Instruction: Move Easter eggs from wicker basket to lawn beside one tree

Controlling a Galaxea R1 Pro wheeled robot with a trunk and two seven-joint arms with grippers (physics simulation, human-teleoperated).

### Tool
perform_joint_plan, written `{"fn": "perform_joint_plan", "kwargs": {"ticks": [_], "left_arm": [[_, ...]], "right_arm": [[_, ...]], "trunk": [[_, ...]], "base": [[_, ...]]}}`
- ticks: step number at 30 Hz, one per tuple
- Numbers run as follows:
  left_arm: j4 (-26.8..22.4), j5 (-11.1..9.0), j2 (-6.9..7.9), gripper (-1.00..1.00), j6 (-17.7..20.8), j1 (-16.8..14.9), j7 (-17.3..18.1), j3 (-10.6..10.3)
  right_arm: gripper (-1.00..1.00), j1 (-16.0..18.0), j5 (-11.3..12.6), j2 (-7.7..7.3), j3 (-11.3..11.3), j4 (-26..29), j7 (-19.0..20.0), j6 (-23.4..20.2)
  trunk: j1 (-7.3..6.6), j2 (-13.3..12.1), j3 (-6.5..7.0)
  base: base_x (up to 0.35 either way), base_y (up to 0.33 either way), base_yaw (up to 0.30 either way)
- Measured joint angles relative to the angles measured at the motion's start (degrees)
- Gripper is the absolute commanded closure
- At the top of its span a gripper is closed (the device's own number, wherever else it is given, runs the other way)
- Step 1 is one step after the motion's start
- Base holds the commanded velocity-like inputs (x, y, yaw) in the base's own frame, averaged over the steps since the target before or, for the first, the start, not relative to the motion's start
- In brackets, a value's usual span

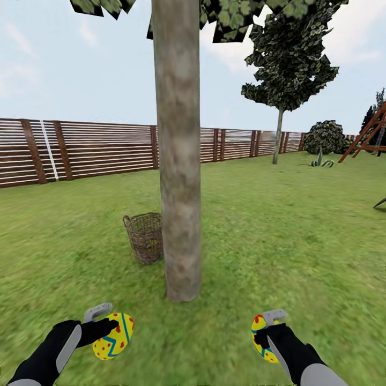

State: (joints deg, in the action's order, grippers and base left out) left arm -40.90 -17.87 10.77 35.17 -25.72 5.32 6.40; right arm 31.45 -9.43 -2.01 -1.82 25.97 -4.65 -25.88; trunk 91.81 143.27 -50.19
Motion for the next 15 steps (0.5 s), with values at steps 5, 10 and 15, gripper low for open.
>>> {"fn": "perform_joint_plan", "kwargs": {"ticks": [5, 10, 15], "left_arm": [[0.0, 0.0, -0.03, 1.0, 0.0, 0.0, 0.0, 0.0], [0.1, 0.0, -0.03, 1.0, 0.0, 0.0, 0.0, 0.0], [0.1, 0.0, -0.24, 1.0, 0.0, 0.0, 0.1, -0.1]], "right_arm": [[1.0, 0.0, -0.1, 0.01, 0.0, 0.0, 0.0, 0.0], [1.0, 0.0, -0.1, 0.07, 0.0, 0.0, 0.0, 0.0], [1.0, 0.0, -0.1, 0.07, 0.0, 0.0, 0.0, 0.0]], "trunk": [[0.13, 0.1, -1.11], [0.26, 0.1, -2.22], [0.39, 0.2, -3.33]], "base": [[0.0, 0.0, 0.0], [0.0, 0.0, 0.0], [0.0, 0.0, 0.0]]}}
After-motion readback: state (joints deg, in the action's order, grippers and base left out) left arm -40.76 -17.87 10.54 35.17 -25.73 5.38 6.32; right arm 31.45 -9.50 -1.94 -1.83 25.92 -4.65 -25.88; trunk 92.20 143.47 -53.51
